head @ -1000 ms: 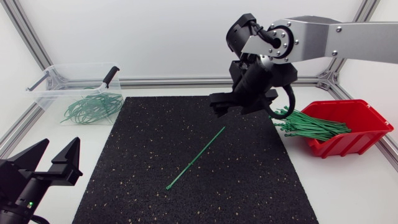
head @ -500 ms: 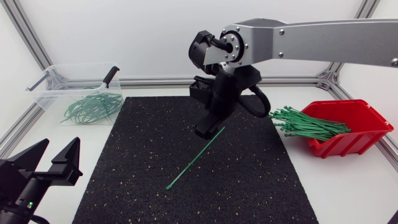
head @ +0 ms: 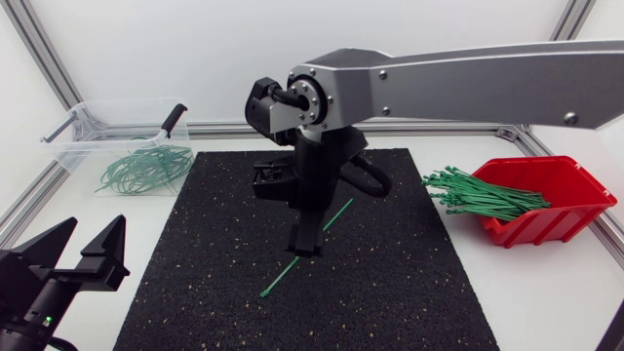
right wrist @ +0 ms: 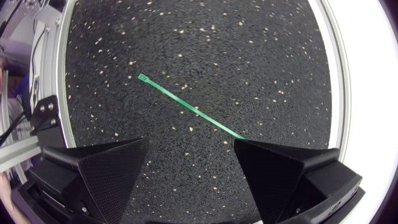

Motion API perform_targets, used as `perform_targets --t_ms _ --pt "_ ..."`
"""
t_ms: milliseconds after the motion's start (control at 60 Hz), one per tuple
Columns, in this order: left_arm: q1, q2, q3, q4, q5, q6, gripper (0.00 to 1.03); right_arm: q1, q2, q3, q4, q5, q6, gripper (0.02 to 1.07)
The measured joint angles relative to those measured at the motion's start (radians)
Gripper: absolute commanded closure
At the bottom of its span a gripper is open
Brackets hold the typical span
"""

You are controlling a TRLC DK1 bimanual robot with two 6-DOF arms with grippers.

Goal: Take a green cable tie from the red box, thread the tail through the head to close it, then place it in the transparent bin on the left.

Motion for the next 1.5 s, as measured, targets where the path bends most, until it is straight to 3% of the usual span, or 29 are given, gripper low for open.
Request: perform_targets --t_ms 217,950,1033,1217,1350,1500 --pt "0.000 0.000 0.000 0.000 0.000 0.000 0.04 0.095 0.035 -0.051 0.032 0.002 -0.141 0.07" --pt "0.000 0.000 0.000 0.000 0.000 0.000 0.04 0.188 0.093 -0.059 0.126 0.054 -0.407 0.08" --pt "0.000 0.000 0.000 0.000 0.000 0.000 0.04 0.199 0.100 -0.059 0.139 0.052 -0.422 0.16" --pt "0.000 0.000 0.000 0.000 0.000 0.000 0.04 0.217 0.143 -0.058 0.163 0.047 -0.452 0.23" --pt "0.000 0.000 0.000 0.000 0.000 0.000 0.04 0.218 0.172 -0.058 0.177 0.035 -0.481 0.49" --pt "0.000 0.000 0.000 0.000 0.000 0.000 0.04 0.218 0.185 -0.054 0.188 0.028 -0.493 0.53"
